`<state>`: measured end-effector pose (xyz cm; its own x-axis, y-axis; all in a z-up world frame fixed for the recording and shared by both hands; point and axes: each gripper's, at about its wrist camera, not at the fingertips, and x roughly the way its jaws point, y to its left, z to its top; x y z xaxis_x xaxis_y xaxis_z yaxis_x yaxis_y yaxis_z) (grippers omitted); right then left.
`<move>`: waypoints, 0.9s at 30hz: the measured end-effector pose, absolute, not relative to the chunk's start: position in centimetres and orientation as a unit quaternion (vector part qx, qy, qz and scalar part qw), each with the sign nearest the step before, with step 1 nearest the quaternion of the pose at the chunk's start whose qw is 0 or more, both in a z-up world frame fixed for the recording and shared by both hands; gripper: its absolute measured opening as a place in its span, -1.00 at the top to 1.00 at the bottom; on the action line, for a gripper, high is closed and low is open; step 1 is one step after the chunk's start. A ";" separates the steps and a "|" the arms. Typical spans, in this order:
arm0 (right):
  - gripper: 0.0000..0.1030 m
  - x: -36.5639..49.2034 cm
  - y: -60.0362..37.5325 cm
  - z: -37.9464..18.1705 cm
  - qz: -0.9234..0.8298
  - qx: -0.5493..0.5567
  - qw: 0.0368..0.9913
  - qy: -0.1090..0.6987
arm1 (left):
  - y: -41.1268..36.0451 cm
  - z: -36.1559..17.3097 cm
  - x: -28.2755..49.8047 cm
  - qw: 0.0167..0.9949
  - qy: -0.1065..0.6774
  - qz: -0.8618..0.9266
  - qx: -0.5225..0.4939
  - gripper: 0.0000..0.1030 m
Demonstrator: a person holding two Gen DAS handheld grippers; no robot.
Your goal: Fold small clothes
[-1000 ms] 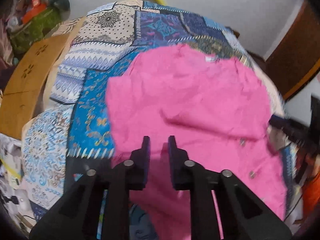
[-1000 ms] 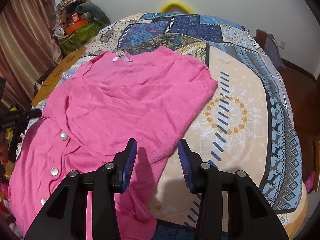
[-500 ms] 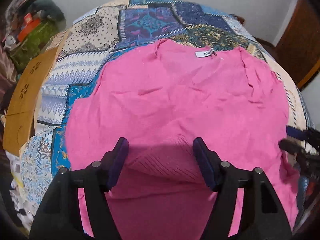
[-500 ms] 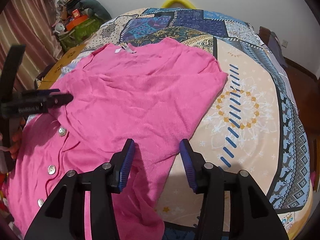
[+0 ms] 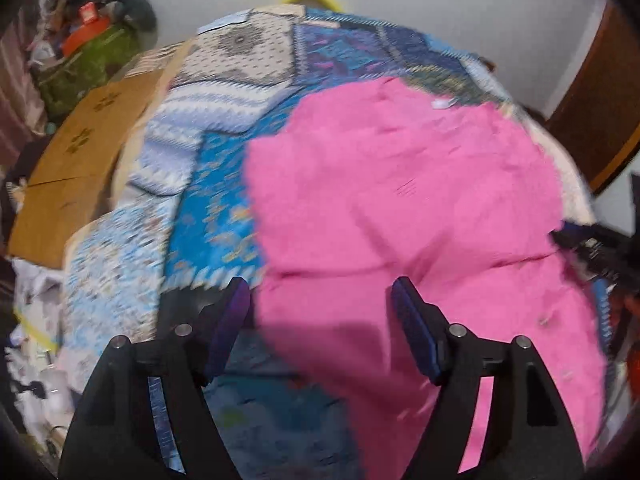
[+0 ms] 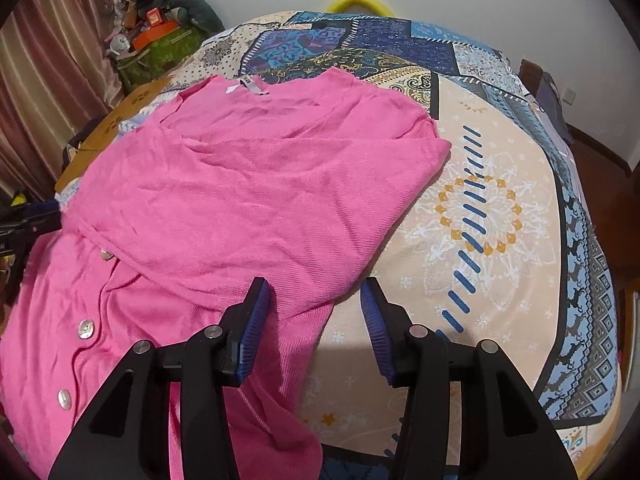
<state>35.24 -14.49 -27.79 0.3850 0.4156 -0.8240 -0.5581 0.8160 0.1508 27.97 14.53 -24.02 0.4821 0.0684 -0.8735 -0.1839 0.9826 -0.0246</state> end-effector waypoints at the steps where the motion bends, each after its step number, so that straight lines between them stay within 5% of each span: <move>1: 0.15 35.3 -14.4 -27.8 0.292 -0.078 0.829 0.471 | 14.7 -24.3 27.6 0.856 0.508 0.080 -0.051 -0.42; 16: 0.11 29.3 -18.1 -21.9 0.297 -0.061 0.839 0.451 | 14.5 -20.7 22.4 0.865 0.490 0.047 -0.098 -0.42; 25: 0.08 24.9 -19.7 -26.0 0.296 -0.052 0.809 0.505 | 11.5 -23.1 19.3 0.856 0.507 0.020 -0.095 -0.41; 27: 0.09 24.3 -19.5 -27.1 0.299 -0.047 0.803 0.513 | 11.1 -23.0 18.9 0.861 0.500 0.016 -0.093 -0.23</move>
<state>24.27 -19.55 -27.10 0.2945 0.4331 -0.8519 -0.5286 0.8165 0.2324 18.87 11.10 -23.00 0.4988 -0.0660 -0.8642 -0.1208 0.9821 -0.1448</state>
